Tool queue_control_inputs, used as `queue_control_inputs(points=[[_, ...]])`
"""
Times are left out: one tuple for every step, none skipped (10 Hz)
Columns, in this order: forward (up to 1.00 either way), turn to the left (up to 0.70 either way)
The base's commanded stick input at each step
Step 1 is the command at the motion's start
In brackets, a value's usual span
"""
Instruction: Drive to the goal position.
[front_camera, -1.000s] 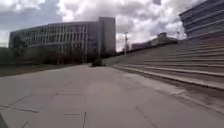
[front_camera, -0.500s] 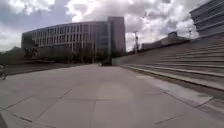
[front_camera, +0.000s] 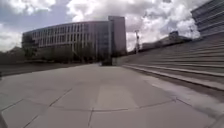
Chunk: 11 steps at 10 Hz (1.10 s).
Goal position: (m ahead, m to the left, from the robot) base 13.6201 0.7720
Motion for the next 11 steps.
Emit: queue_control_inputs(points=[[0.7, 0.0], [0.7, 0.0], [0.7, 0.02], [0.7, 0.31], [0.7, 0.34], [0.7, 0.24], [0.7, 0.03], [0.7, 0.02], [0.7, 0.02], [0.7, 0.02], [0.7, 0.0]])
